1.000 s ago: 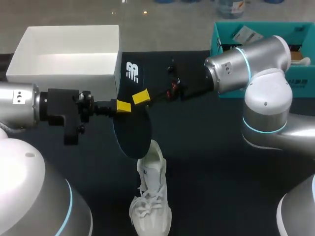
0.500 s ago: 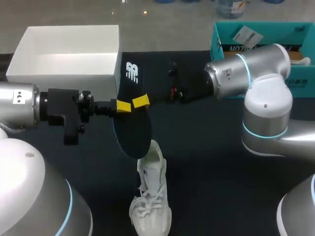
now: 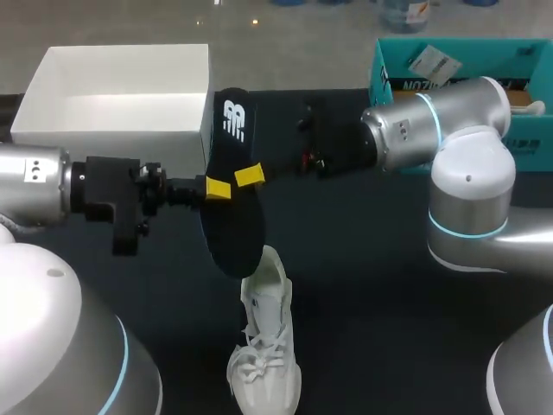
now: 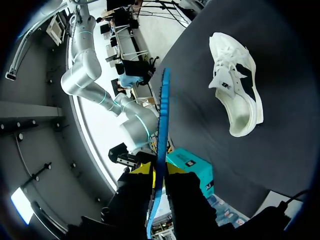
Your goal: Take the shoe out of the shoebox, open the shoe tongue, remove and reinsert the insole, then place the shoe into the shoebox
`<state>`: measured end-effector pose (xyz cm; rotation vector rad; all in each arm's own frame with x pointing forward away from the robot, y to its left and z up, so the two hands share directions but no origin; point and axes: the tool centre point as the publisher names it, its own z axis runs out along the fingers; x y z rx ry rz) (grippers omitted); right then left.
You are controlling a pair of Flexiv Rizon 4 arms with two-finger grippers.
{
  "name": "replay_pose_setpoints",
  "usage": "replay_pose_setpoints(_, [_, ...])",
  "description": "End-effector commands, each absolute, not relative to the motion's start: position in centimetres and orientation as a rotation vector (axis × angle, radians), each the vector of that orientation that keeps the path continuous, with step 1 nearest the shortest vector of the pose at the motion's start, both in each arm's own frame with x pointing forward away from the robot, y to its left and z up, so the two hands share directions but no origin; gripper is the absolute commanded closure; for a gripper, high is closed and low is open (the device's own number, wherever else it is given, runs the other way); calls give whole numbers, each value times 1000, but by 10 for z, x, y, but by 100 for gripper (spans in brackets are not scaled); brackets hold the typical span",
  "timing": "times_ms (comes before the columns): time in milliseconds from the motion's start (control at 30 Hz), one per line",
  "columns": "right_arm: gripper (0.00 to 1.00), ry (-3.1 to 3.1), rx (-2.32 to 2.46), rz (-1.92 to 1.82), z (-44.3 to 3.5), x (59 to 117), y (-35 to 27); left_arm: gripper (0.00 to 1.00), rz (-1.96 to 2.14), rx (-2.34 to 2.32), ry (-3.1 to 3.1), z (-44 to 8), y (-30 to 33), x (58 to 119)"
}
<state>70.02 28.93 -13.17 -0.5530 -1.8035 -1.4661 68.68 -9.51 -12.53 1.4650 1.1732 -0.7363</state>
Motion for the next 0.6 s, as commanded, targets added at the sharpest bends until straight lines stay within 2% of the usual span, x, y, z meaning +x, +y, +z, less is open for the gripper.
replay_pose_setpoints(33, [100,-1798,-538,-1477,-132,708,282,0,-747,1478,1179,-122,-90,685])
replay_pose_setpoints(600, [100,-1832,-600,-1489,-138,734,245,0,-861,1541,1309,-131,-52,664])
